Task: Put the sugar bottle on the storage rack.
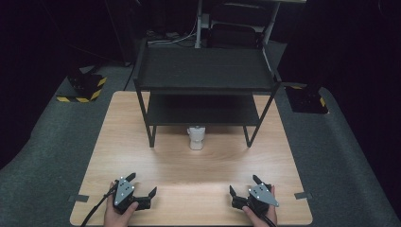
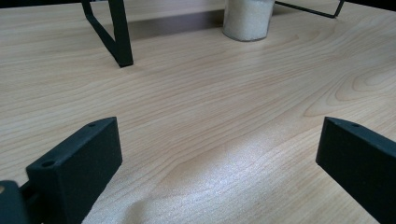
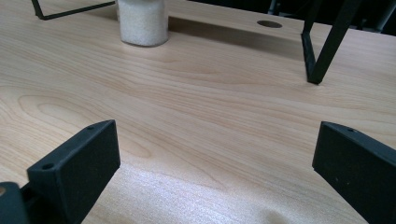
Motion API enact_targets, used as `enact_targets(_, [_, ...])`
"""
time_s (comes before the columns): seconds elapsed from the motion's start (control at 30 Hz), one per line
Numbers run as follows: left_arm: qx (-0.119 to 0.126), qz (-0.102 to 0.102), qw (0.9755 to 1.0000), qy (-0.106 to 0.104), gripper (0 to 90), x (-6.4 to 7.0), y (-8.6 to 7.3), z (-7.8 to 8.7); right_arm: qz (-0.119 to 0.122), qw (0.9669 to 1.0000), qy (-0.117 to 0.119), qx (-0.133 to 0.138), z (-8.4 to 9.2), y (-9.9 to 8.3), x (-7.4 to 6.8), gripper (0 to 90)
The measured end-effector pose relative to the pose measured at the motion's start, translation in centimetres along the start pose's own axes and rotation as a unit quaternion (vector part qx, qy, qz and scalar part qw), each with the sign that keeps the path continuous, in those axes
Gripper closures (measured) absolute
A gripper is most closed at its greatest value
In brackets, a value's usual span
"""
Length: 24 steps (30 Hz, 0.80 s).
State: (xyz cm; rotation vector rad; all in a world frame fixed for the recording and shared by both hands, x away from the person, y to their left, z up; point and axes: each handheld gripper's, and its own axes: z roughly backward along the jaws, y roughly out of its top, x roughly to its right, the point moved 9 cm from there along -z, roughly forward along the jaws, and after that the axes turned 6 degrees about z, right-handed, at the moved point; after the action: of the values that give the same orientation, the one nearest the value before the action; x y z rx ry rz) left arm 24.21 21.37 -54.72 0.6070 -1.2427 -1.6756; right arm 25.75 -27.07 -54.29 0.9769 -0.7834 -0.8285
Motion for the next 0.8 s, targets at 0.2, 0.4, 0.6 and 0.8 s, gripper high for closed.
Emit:
enact_targets(0.2, [-0.001,0.0,1.0,-0.001,0.5,0.0,0.0,0.0,0.0,1.0,0.0,-0.002,0.0,0.3,0.0,0.5])
enact_targets(0.4, [-0.002,0.001,1.0,-0.002,0.5,-0.1,0.0,0.0,0.007,0.9999,0.0,0.01,0.5,2.0,0.0,0.5])
enact_targets(0.6, [-0.001,0.001,1.0,-0.004,0.5,-0.1,0.0,0.0,0.001,0.9996,0.001,0.027,0.6,4.6,-0.1,0.5])
enact_targets(0.8, [0.0,0.001,1.0,-0.007,0.5,-0.1,0.0,0.0,0.003,0.9988,0.005,0.049,0.5,7.1,-0.5,0.5])
